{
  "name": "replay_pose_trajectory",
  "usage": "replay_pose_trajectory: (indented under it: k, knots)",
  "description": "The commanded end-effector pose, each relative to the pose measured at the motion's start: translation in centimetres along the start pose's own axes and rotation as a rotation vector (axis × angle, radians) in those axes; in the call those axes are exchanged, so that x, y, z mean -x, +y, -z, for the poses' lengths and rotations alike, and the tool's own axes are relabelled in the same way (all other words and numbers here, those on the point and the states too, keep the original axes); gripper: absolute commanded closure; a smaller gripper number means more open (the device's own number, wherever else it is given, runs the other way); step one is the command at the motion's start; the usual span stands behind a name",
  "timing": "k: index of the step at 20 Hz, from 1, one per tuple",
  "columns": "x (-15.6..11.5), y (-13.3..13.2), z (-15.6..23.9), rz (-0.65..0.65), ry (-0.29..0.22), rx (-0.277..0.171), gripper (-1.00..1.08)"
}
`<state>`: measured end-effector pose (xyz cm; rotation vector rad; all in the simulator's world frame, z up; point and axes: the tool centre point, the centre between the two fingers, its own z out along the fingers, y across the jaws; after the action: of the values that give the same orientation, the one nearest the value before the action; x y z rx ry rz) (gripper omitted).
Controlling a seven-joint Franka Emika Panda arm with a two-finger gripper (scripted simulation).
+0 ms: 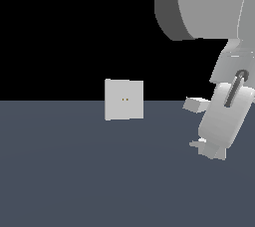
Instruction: Plug the charger into the wall socket.
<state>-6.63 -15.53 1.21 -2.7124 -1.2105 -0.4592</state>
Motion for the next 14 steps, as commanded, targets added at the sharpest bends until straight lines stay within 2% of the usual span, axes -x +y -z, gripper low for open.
replay_pose_trajectory:
  k: [1,14]
  knots:
    - [0.0,0.0,0.0,0.0,0.0,0.0,1.08]
    - [-1.2,-1.1,0.5,-0.05,0.0,0.018,1.08]
